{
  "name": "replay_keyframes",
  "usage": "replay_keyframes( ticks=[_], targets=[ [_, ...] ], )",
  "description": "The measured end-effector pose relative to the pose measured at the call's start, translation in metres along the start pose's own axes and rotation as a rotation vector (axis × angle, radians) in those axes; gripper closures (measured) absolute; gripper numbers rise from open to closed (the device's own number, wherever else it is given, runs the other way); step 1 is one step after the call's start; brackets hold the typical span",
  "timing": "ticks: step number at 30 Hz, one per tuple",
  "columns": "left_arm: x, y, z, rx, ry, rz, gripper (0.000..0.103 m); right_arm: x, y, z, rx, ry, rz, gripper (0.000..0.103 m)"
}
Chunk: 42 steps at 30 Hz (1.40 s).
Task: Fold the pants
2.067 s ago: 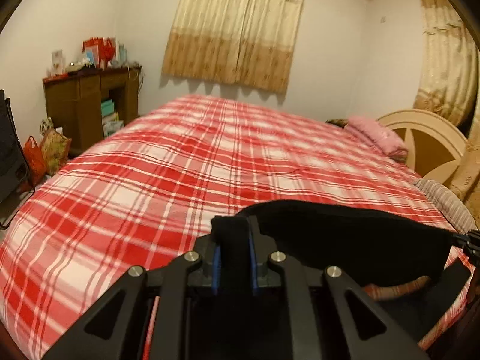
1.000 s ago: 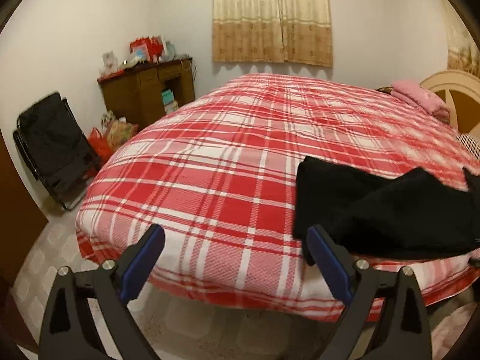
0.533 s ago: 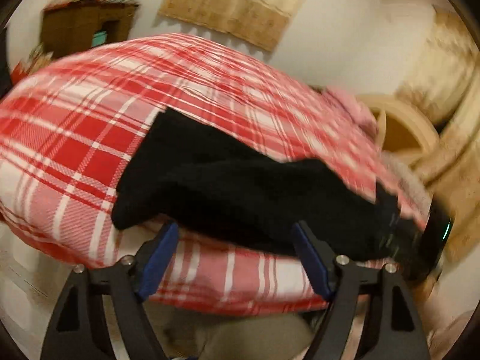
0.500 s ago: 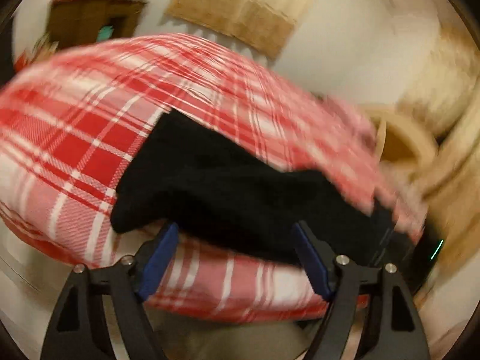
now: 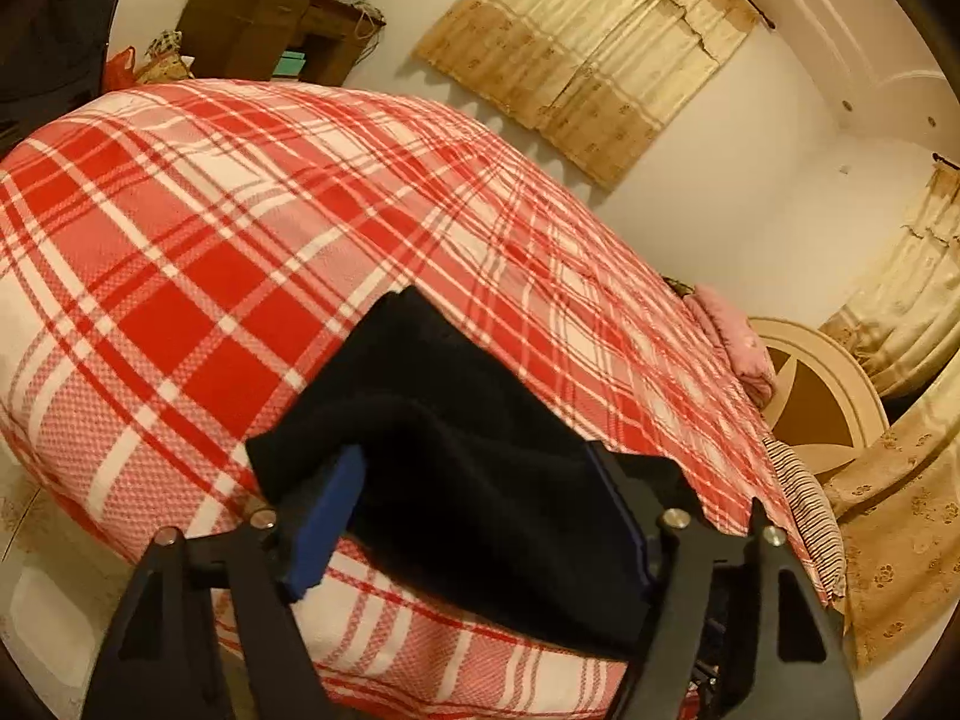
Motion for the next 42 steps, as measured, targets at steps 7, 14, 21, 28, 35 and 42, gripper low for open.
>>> replay_keyframes(
  ticks=[7, 14, 21, 28, 35, 42],
  targets=[
    [-0.011, -0.012, -0.02, -0.049, -0.028, -0.053, 0.054, -0.001, -0.001, -0.001, 0.001, 0.0, 0.002, 0.049],
    [-0.009, -0.001, -0.025, -0.18, -0.051, -0.037, 0.016, -0.001, 0.0, 0.0, -0.003, -0.005, 0.002, 0.047],
    [-0.004, 0.007, -0.041, -0.354, -0.065, 0.008, 0.035, -0.002, 0.0, 0.0, -0.003, -0.005, 0.004, 0.047],
    [-0.01, -0.001, -0.033, -0.222, 0.042, -0.006, 0.089, -0.002, -0.001, 0.001, 0.005, -0.005, 0.011, 0.046],
    [-0.046, 0.018, 0.018, 0.076, -0.136, 0.152, 0.091, -0.002, -0.002, 0.001, 0.003, -0.008, 0.012, 0.046],
    [-0.006, 0.001, -0.024, 0.258, -0.041, -0.026, 0.091, -0.002, -0.001, -0.001, -0.002, -0.01, 0.01, 0.045]
  ],
)
Point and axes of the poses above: each gripper's, at about its wrist camera, not at the fingertips, and x roughly the way its jaws point, z to its right, y to its top, the point moved 1 cm from there along x, roughly the way its jaws point, and after that the axes turned 1 degree about -y, right-handed, at the moved point
